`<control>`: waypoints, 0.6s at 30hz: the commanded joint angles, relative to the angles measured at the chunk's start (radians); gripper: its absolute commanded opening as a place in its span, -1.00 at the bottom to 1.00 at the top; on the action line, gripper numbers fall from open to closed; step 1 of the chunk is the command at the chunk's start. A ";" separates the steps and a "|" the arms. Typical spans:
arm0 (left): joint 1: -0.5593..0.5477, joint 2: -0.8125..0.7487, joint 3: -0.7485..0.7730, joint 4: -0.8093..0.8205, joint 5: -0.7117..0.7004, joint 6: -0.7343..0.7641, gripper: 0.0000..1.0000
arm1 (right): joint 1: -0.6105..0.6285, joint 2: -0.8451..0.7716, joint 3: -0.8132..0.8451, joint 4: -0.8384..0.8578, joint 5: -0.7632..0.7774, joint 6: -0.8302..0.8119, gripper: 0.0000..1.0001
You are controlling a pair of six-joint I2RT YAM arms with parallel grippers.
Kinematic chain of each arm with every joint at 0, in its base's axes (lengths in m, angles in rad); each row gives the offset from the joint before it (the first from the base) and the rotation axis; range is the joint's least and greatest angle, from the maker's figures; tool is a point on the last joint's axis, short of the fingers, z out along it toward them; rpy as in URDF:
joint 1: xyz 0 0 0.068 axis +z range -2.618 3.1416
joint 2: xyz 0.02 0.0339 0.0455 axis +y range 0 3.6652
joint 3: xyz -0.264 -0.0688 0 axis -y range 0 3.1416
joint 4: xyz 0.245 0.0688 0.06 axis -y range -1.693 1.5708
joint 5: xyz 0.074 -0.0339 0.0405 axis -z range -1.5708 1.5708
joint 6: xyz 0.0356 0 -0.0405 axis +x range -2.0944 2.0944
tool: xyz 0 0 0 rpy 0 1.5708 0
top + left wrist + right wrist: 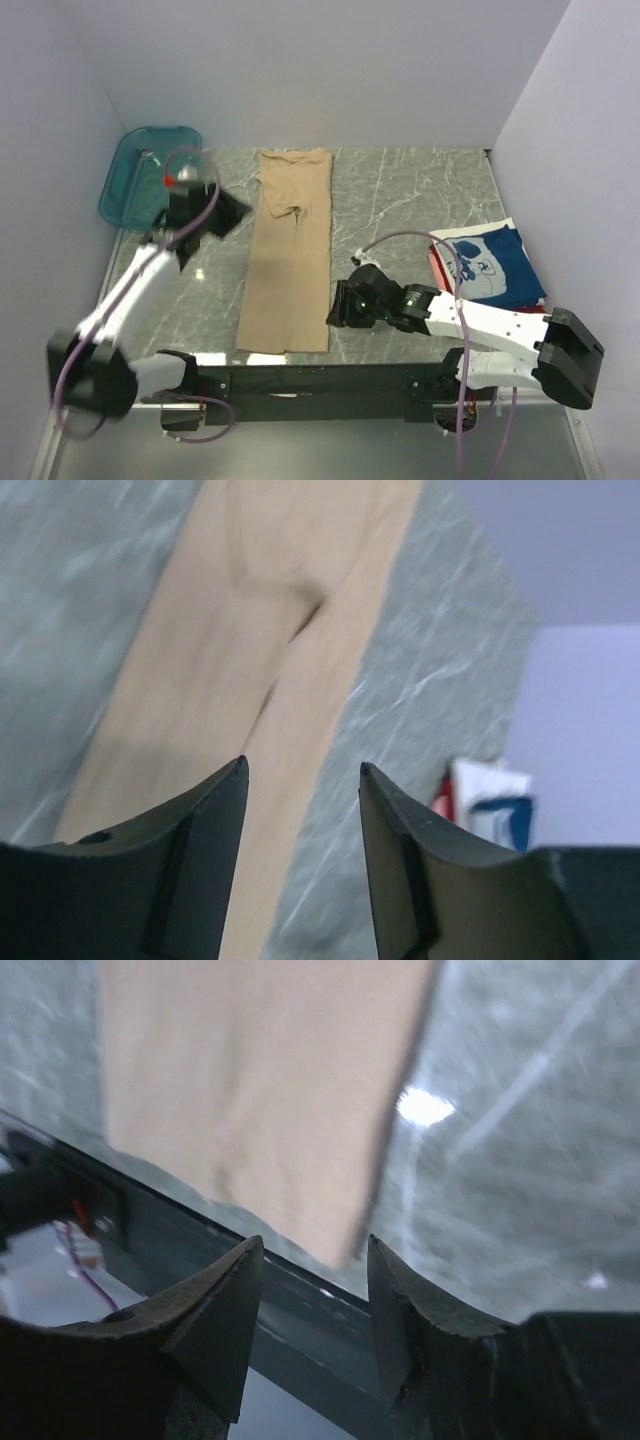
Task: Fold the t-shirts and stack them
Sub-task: Fold the tshirt
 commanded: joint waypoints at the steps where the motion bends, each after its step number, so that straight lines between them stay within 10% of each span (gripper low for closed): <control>1: -0.078 -0.227 -0.274 -0.138 -0.245 -0.109 0.07 | 0.009 -0.061 -0.058 -0.007 -0.046 0.000 0.08; 10: -0.211 -0.630 -0.612 -0.336 -0.348 -0.246 0.09 | 0.028 0.038 -0.095 0.101 -0.095 0.035 0.09; 18: -0.295 -0.597 -0.662 -0.368 -0.381 -0.330 0.12 | 0.081 0.181 -0.080 0.203 -0.115 0.079 0.08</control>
